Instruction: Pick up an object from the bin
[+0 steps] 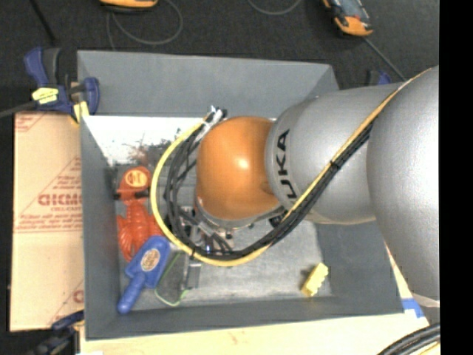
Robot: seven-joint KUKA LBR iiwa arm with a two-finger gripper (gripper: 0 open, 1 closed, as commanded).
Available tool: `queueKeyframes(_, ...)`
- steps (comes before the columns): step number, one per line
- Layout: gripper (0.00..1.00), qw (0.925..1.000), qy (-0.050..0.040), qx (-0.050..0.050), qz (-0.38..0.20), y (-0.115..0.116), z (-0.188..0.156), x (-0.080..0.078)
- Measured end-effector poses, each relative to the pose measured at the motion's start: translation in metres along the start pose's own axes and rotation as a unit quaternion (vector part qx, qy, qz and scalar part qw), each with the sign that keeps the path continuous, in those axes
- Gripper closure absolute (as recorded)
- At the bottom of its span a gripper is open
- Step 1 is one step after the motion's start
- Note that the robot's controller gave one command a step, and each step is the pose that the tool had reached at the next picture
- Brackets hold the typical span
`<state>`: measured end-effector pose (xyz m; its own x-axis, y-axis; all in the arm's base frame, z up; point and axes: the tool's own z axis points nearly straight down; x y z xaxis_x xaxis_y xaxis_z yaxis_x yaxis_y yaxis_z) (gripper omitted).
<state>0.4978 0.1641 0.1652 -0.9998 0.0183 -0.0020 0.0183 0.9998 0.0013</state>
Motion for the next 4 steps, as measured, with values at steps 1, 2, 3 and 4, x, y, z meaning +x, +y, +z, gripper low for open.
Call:
queueKeyframes(1, 0.0, 1.0, -0.0009, 0.0, -0.008, 0.0, 0.002, -0.016)
queueKeyframes(2, 0.0, 0.9979, -0.002, 0.0, -0.065, 0.016, 0.024, -0.028)
queueKeyframes(3, 0.0, 0.9975, 0.0005, 0.0, -0.07, 0.02, 0.031, -0.028)
queueKeyframes(4, 0.0, 0.9891, -0.002, 0.0, -0.147, 0.034, 0.059, -0.027)
